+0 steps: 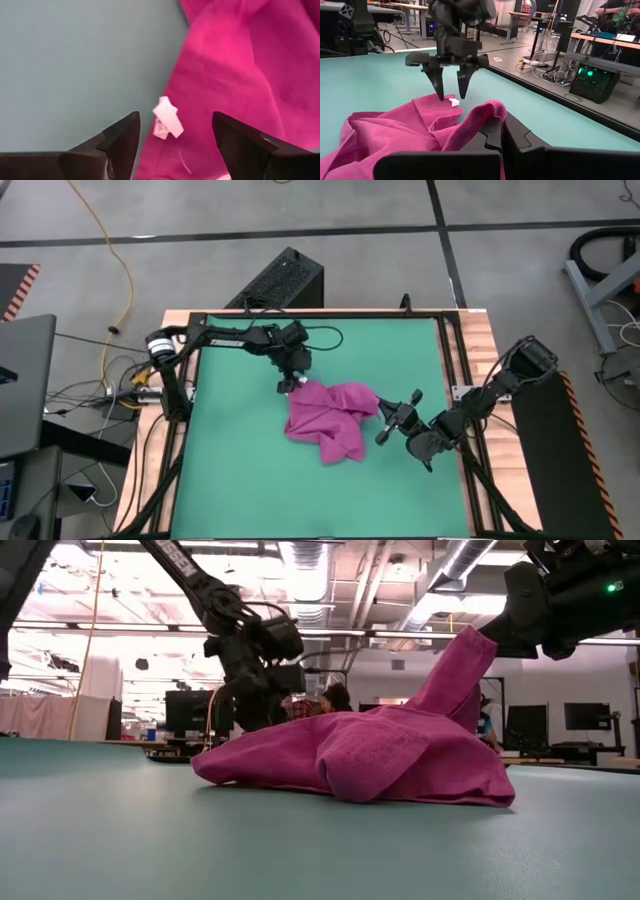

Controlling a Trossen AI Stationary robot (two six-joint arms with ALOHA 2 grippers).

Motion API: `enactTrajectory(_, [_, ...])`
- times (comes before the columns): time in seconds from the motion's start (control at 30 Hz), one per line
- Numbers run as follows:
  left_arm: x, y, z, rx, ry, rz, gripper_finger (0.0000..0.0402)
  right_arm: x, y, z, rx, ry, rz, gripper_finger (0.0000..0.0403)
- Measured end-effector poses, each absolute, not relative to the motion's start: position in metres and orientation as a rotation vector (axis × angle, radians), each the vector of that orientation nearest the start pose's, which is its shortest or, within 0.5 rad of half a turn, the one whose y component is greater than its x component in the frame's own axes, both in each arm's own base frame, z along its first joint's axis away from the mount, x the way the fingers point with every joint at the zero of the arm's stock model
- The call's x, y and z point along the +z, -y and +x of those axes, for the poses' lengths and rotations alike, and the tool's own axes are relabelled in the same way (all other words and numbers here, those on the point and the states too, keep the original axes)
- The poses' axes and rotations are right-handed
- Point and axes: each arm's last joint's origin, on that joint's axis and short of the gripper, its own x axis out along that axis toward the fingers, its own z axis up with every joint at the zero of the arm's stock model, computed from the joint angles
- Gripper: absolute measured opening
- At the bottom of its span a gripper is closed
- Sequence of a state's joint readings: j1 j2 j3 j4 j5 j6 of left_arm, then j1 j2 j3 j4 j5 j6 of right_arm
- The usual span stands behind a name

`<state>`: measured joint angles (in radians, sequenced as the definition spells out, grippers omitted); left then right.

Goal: Roll towel
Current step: Fold the violet towel

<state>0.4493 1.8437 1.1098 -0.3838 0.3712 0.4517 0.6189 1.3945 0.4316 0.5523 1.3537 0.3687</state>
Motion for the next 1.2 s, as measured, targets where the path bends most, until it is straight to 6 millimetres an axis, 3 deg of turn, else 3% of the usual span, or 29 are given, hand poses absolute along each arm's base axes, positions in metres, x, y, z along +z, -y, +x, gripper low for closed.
enactTrajectory(0.13, [0.143, -0.149, 0.334, -0.186, -1.051, -0.055, 0.0236, 0.167, -0.111, 0.205, -0.728, -0.102, 0.005, 0.0011])
enactTrajectory(0.23, [0.144, -0.150, 0.337, -0.210, -1.090, -0.084, 0.0212, 0.167, -0.111, 0.205, -0.728, -0.103, 0.005, 0.0011])
enactTrajectory(0.33, [0.145, -0.149, 0.339, -0.203, -1.132, -0.073, 0.0156, 0.167, -0.111, 0.205, -0.728, -0.102, 0.005, 0.0011])
enactTrajectory(0.5, [0.144, -0.149, 0.337, -0.217, -1.145, -0.052, 0.0021, 0.167, -0.112, 0.205, -0.723, -0.104, 0.005, 0.0011])
enactTrajectory(0.63, [0.150, -0.148, 0.334, -0.168, -1.174, -0.082, 0.0003, 0.168, -0.112, 0.205, -0.723, -0.097, 0.014, 0.0011])
enactTrajectory(0.87, [0.200, -0.129, 0.314, -0.095, -1.196, -0.090, 0.0000, 0.187, -0.114, 0.209, -0.760, -0.065, -0.036, 0.0011])
enactTrajectory(1.03, [0.250, -0.106, 0.292, 0.041, -1.165, -0.030, 0.0000, 0.221, -0.112, 0.216, -0.944, -0.081, -0.153, 0.0011])
enactTrajectory(1.2, [0.303, -0.078, 0.262, 0.170, -1.025, 0.021, 0.0000, 0.257, -0.106, 0.226, -1.009, -0.144, -0.259, 0.0011])
